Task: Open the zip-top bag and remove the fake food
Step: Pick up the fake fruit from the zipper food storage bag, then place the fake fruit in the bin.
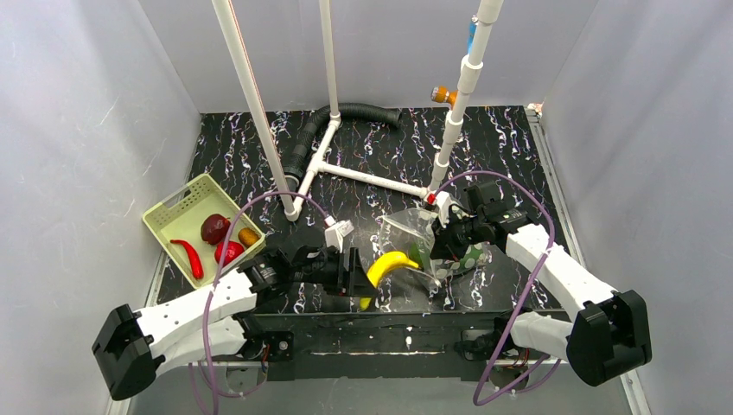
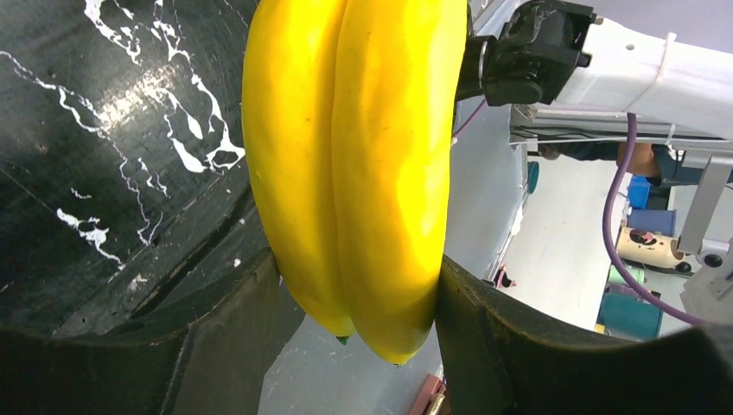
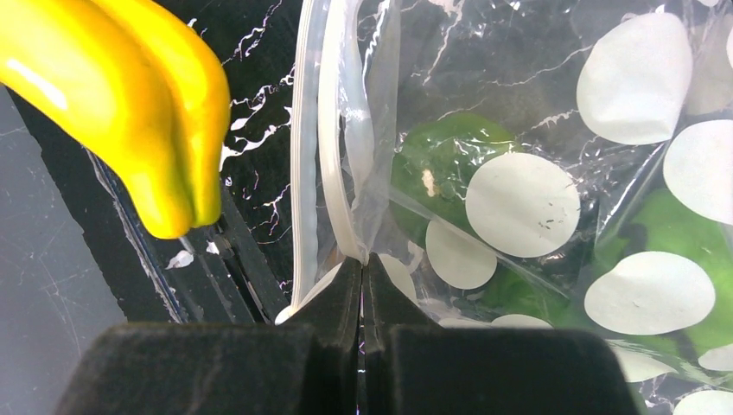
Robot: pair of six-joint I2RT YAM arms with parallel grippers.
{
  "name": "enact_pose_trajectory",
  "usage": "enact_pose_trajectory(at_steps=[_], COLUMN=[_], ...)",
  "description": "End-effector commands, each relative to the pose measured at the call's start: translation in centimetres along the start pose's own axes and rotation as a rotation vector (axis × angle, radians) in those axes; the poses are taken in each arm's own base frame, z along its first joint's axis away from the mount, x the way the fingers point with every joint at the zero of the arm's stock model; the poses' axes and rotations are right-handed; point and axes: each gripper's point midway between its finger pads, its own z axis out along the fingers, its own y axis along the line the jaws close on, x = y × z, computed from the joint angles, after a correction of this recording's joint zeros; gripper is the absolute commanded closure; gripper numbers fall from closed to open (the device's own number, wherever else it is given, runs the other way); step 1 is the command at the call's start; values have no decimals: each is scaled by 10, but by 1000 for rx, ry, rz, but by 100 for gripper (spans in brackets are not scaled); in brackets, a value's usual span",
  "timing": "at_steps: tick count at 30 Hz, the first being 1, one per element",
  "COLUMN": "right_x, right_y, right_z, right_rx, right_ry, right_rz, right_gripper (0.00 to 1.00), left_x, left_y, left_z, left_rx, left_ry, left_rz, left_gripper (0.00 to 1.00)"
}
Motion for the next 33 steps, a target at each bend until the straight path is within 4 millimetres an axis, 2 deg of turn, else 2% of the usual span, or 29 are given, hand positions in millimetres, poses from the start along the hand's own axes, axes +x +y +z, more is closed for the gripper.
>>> enact_pose_trajectory(at_steps=[1,6,15,18,26,33], right_x=[-16,-15,-15,-15,-14,-13], right_y=[-4,-4,-5,-6,-6,-6], right_z=[-5,-4,-4,-4,-3,-3], right_rx=[14,13,15,18,17,17], right_ry=[-36,-33,-29,-30,-25,-23], right_rz=[-25,-22,-22,-22,-22,-21], right_gripper=[99,99,99,99,99,99], left_x=[9,-13,-15,-21,-35,-45], left_y=[4,7,57,74,98,114], left_z=[-15,-43,-102,-127,-184,-213], left_rx=[-2,-46,-400,-533,-787,-929], left_ry=[4,-170,-301,-380,-528,-651], left_rz=[21,29,4,12,30,30], left_gripper=[100,100,100,100,100,100])
